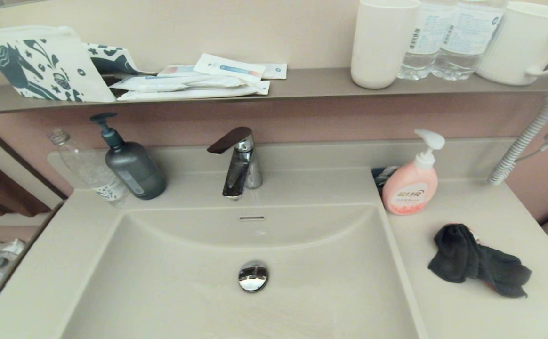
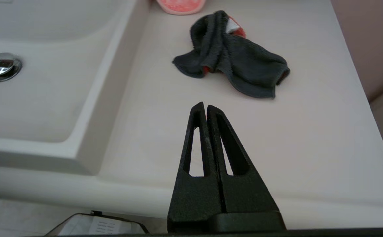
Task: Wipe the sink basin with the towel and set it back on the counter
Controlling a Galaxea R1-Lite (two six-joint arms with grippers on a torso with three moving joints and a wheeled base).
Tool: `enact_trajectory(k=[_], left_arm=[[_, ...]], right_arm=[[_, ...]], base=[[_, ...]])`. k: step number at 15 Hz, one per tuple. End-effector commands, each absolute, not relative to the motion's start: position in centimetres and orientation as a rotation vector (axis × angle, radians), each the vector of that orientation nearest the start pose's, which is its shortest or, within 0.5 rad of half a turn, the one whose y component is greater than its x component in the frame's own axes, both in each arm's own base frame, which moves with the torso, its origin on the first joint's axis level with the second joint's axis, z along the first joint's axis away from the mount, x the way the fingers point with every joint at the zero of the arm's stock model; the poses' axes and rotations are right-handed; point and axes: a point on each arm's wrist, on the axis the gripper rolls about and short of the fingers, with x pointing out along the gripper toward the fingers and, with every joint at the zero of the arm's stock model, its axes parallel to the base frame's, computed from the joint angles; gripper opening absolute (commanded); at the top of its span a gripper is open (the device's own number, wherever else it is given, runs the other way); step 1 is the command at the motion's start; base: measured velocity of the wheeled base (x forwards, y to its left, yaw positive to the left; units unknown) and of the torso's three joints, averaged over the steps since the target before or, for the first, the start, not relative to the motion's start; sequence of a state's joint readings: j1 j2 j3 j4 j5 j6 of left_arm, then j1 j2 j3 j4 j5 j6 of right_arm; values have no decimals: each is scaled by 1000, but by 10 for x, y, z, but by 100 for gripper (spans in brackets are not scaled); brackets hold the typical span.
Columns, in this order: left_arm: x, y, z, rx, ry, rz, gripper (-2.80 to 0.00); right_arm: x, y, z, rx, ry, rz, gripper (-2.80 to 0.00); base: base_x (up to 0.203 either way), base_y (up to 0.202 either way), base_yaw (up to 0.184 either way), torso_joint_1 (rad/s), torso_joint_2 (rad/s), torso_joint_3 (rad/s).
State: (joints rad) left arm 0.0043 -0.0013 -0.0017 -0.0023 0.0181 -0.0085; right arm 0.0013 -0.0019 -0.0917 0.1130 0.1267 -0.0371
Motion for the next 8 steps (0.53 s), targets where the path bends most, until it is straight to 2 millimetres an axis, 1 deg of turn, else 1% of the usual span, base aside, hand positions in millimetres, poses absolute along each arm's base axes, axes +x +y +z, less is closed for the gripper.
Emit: enact_trajectory(k=[1, 3, 5, 8], left_arm=[[-23, 0, 76, -9, -5, 23, -280], [-23, 0, 76, -9, -5, 23, -280], [-23, 0, 76, -9, -5, 23, -280], [-23, 0, 76, -9, -5, 23, -280]], right_arm=[[-31, 3, 89, -45, 16, 141, -280], [-31, 4, 89, -16, 19, 173, -280], [-31, 4, 89, 58, 29, 176, -280], [-31, 4, 89, 65, 31, 190, -280]], base=[[0, 0, 0, 0, 0, 0], [0, 0, 0, 0, 0, 0], [0, 0, 0, 0, 0, 0], [0, 0, 0, 0, 0, 0]])
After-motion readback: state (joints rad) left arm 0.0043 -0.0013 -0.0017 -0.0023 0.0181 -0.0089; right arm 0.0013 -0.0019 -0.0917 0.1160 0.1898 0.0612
